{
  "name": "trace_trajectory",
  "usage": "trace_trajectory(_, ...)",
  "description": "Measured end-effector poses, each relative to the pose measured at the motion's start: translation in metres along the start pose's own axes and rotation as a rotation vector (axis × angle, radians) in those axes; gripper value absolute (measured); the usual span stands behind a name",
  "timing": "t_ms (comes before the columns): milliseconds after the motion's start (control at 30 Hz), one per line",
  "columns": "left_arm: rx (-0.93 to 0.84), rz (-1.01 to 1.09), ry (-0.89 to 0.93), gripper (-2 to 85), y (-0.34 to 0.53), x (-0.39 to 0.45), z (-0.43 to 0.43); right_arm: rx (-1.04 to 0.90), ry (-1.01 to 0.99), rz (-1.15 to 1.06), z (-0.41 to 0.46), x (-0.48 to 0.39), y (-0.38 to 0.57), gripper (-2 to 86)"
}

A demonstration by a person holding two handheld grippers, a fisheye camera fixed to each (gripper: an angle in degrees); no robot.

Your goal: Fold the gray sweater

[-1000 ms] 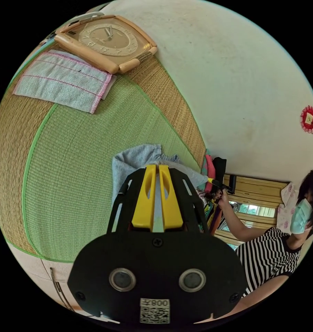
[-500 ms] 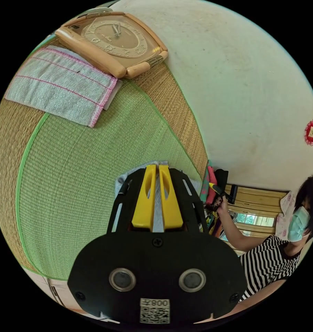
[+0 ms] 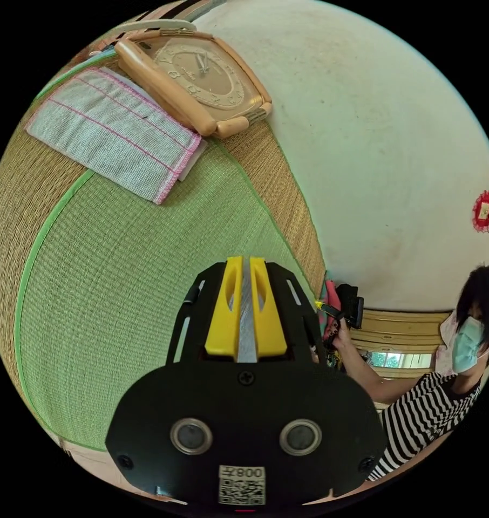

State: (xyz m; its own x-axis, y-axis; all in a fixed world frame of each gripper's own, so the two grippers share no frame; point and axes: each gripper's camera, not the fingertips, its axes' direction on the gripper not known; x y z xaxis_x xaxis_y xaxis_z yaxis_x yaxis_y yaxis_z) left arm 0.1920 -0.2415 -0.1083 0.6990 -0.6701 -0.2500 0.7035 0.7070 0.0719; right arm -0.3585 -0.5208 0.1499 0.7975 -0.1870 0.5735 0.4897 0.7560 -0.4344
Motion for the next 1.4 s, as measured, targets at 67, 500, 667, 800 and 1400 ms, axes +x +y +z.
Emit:
trace_trajectory(67,-0.084,0.081,0.028,1.9,-0.001,0.026,0.019,0.01,-0.02,0.032,-0.001,0.002,-0.003,6.9)
trace_trajectory(500,-0.397,0.236,-0.132,0.2,-0.038,0.097,0.152,0.066,0.029,0.003,-0.02,-0.079,-0.013,4.2)
trace_trajectory(667,-0.375,0.267,-0.168,0.2,-0.033,0.109,0.164,-0.067,0.14,-0.107,0.025,-0.144,-0.023,2.3)
trace_trajectory(800,-0.365,0.224,-0.127,0.2,-0.034,0.106,0.176,-0.144,0.257,-0.18,0.067,-0.178,-0.037,1.3)
trace_trajectory(1400,-0.383,0.029,-0.301,0.1,0.089,0.051,0.169,-0.363,0.186,-0.191,0.031,-0.272,0.062,0.0)
